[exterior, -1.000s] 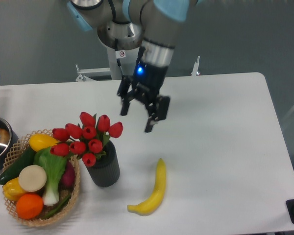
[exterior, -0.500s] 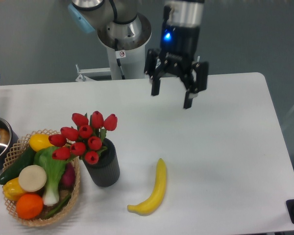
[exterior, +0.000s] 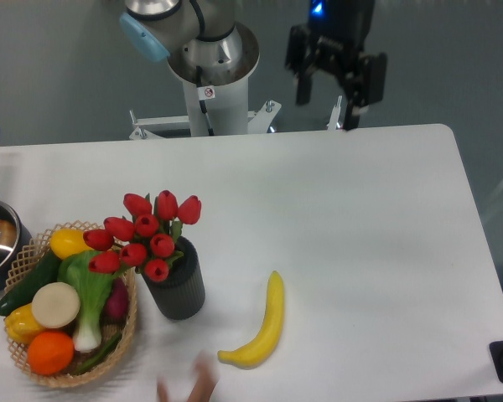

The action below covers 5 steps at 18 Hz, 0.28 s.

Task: Insert the flowers into the vase

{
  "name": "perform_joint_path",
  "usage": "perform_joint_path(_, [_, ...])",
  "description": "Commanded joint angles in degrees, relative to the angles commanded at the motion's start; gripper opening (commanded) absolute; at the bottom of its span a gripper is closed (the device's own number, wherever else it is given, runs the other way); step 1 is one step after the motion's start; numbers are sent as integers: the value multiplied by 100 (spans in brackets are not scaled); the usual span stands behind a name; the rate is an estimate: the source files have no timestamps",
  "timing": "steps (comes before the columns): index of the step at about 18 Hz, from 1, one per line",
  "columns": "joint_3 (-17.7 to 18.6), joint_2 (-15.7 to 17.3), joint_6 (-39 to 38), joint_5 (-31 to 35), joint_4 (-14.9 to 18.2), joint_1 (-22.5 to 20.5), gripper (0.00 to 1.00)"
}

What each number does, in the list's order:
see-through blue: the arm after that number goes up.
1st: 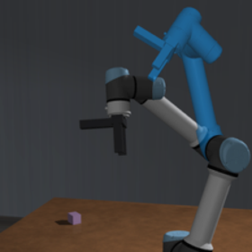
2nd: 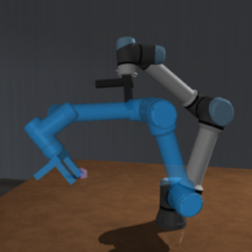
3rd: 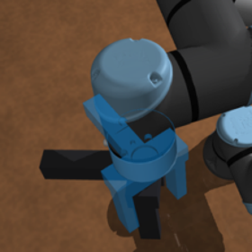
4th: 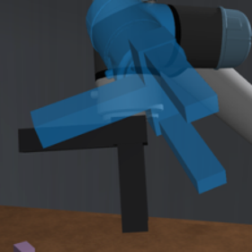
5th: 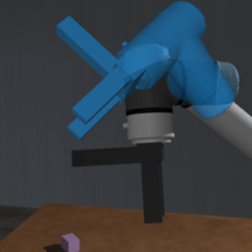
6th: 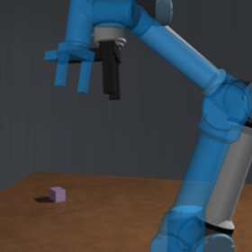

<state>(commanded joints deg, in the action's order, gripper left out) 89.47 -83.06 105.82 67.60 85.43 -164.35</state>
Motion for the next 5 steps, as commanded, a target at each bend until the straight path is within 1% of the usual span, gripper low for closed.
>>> perform_joint_path(5, [17, 0, 0, -36, -17, -10, 100])
